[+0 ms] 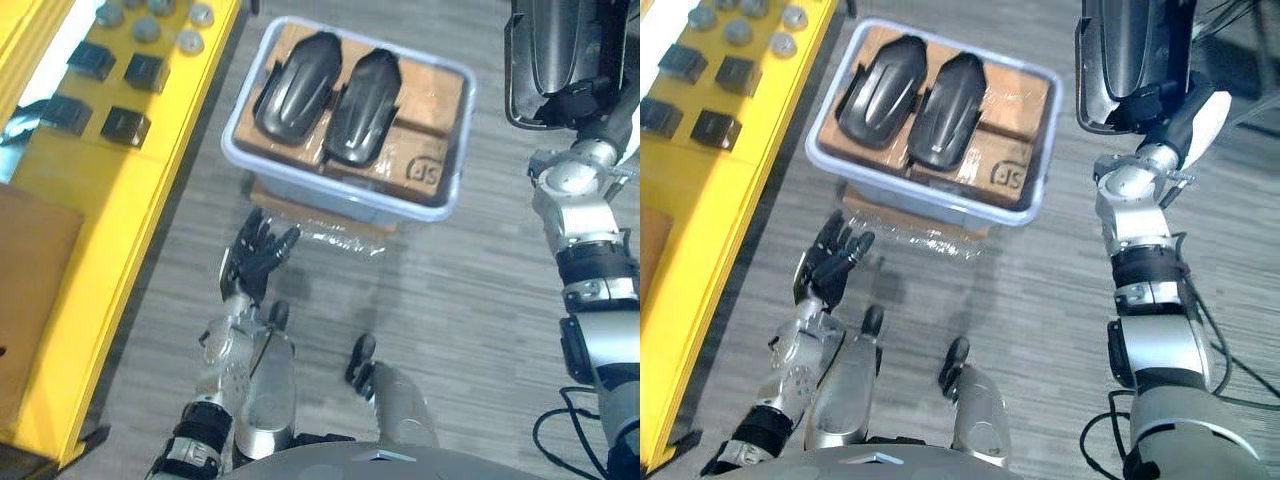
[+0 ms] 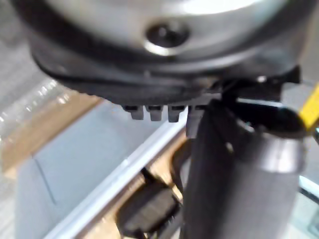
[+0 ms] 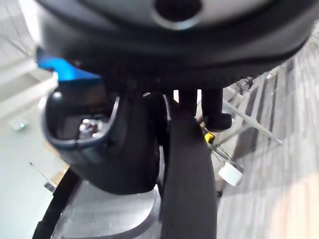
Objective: Walk over and take three plastic housings, then place them on the shelf
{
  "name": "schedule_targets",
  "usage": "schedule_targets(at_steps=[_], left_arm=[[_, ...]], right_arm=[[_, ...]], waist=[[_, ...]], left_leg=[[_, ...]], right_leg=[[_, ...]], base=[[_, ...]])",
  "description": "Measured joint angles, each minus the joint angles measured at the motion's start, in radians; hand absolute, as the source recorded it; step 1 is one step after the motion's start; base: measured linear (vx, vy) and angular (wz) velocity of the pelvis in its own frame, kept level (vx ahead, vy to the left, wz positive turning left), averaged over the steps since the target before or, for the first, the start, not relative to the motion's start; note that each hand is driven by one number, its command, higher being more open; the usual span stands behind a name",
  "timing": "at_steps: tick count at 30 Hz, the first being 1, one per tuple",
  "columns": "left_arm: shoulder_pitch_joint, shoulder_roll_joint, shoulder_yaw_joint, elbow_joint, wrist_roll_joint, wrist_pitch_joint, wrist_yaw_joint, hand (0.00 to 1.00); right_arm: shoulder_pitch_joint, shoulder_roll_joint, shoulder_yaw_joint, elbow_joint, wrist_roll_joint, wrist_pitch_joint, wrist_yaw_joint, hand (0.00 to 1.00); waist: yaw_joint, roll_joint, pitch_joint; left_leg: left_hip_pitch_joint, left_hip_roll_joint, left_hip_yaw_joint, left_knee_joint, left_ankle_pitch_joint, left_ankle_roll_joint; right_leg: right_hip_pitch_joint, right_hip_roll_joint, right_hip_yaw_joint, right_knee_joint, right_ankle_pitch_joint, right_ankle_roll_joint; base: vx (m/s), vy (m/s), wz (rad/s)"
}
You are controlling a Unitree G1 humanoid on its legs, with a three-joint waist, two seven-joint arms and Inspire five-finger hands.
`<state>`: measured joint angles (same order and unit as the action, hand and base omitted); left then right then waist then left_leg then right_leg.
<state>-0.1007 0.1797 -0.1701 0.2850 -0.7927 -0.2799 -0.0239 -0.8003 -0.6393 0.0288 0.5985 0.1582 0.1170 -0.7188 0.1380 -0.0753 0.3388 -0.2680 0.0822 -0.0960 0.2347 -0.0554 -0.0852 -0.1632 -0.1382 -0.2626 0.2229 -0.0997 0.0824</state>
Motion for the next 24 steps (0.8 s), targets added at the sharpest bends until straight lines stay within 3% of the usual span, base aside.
schedule_targets(at_steps=[5,8,15,17,24], left_arm=[[-0.099,0.005,0.013,-0.094,-0.203,0.095,0.008,1.00],[-0.182,0.006,0.008,-0.098,-0.289,0.144,0.008,1.00],[-0.323,-0.010,-0.137,-0.098,-0.296,0.259,-0.010,1.00],[-0.328,-0.013,-0.144,-0.097,-0.296,0.271,-0.009,1.00],[-0.330,-0.005,-0.173,-0.096,-0.305,0.288,0.011,1.00]], right_arm=[[0.091,0.079,-0.054,-0.160,-0.133,-0.022,0.004,0.00],[0.142,0.147,-0.052,-0.248,-0.195,-0.037,0.046,0.00],[0.205,0.220,0.051,-0.303,-0.322,-0.067,0.146,0.00],[0.209,0.223,0.085,-0.304,-0.351,-0.090,0.171,0.00],[0.265,0.227,0.155,-0.330,-0.360,-0.188,0.215,0.00]], waist=[[-0.038,0.004,-0.063],[-0.064,0.005,-0.072],[-0.102,0.034,-0.109],[-0.117,0.041,-0.116],[-0.116,0.061,-0.143]], left_leg=[[0.102,-0.001,0.065,-0.094,0.031,0.004],[0.147,0.000,0.091,-0.119,0.036,0.003],[0.192,-0.002,0.120,-0.148,0.042,0.008],[0.194,-0.002,0.120,-0.154,0.046,0.008],[0.206,-0.004,0.117,-0.202,0.061,0.017]], right_leg=[[0.089,0.005,0.028,-0.132,0.058,0.008],[0.116,0.005,0.050,-0.147,0.062,0.009],[0.140,0.005,0.077,-0.173,0.083,0.010],[0.139,0.006,0.077,-0.173,0.085,0.009],[0.135,0.013,0.083,-0.193,0.109,0.003]], base=[[0.14,0.000,-0.26],[0.06,-0.001,-0.25],[0.00,0.003,-0.15],[-0.04,0.000,0.00],[-0.09,0.004,0.00]])
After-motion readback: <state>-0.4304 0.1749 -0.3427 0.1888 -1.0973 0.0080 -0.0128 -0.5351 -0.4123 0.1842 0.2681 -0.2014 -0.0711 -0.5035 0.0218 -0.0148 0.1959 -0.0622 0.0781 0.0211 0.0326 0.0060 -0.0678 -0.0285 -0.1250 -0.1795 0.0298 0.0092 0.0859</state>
